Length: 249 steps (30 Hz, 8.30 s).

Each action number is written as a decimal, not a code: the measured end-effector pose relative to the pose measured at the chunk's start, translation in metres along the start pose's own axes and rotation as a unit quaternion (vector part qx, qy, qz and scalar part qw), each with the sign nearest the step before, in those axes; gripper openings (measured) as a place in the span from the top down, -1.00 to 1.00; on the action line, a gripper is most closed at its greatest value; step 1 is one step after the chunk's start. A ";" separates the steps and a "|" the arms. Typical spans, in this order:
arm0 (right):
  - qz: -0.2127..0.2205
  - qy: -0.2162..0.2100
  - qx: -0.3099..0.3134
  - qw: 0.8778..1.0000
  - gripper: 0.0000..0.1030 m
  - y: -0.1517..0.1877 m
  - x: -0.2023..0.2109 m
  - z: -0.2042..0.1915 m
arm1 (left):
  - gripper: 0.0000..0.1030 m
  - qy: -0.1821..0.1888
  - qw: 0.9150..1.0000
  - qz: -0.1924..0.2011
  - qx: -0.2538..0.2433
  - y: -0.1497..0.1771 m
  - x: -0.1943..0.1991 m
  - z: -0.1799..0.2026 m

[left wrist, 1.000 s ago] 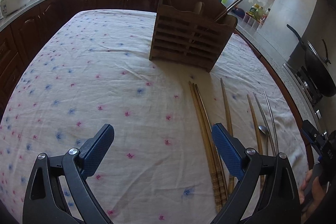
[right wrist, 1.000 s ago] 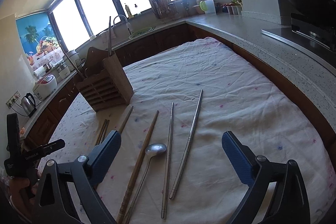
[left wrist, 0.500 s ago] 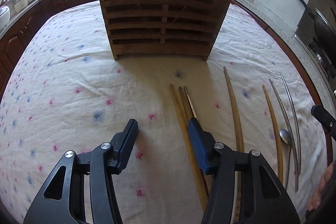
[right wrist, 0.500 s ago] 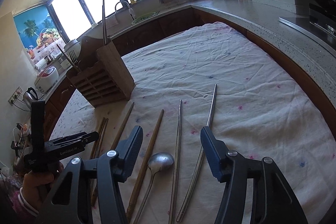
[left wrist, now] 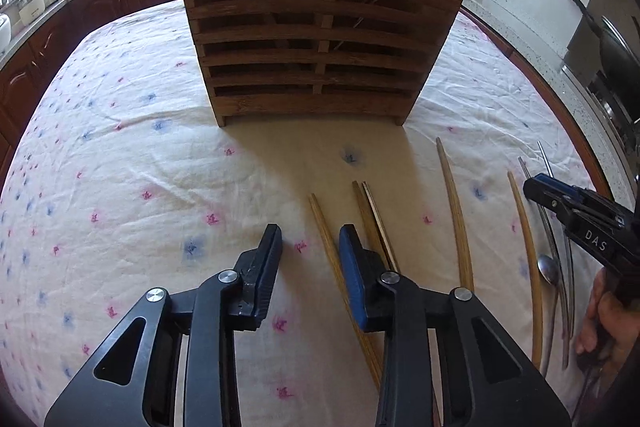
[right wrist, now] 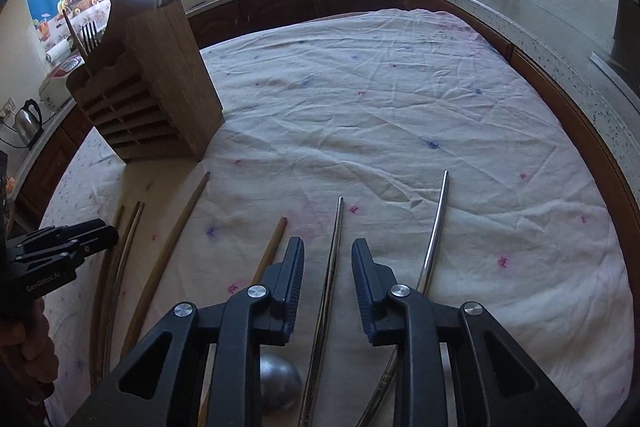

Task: Organize utensils
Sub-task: 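Close the left tool on a wooden chopstick while the right tool grasps a metal chopstick, then lift both held chopsticks and carry them over the wooden holder, then open both tools to drop the chopsticks into the wooden holder, then move both open tools back down to the loose utensils on the cloth, then close the left tool on a wooden chopstick while the right tool grasps the metal spoon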

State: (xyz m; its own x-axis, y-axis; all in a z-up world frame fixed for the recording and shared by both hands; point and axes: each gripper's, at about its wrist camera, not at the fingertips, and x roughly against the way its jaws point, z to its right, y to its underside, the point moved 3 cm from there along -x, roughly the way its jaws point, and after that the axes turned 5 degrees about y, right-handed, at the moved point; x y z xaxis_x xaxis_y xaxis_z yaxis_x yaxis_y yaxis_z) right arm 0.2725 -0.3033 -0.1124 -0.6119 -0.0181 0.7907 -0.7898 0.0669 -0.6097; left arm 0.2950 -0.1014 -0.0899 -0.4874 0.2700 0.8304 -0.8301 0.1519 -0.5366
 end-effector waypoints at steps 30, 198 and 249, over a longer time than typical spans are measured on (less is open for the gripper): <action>0.144 -0.120 -0.024 0.982 0.92 -0.033 0.159 -0.026 | 0.92 0.135 0.978 0.154 0.035 0.002 0.166 -0.033; -0.013 -0.106 -0.076 0.991 0.76 0.064 0.043 -0.011 | 0.46 0.033 0.999 -0.001 0.015 0.028 0.021 -0.012; -0.012 -0.097 -0.059 0.993 0.78 0.053 0.035 -0.017 | 0.81 0.061 0.998 0.004 -0.032 0.017 0.022 -0.007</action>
State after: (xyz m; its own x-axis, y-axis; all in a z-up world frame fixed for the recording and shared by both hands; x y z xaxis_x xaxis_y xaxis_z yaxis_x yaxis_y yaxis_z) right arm 0.2105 -0.2832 -0.1162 -0.5989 -0.2115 0.7724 -0.8006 0.1807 -0.5713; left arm 0.2723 -0.0864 -0.0820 -0.4535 0.3845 0.8041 -0.8058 0.2088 -0.5542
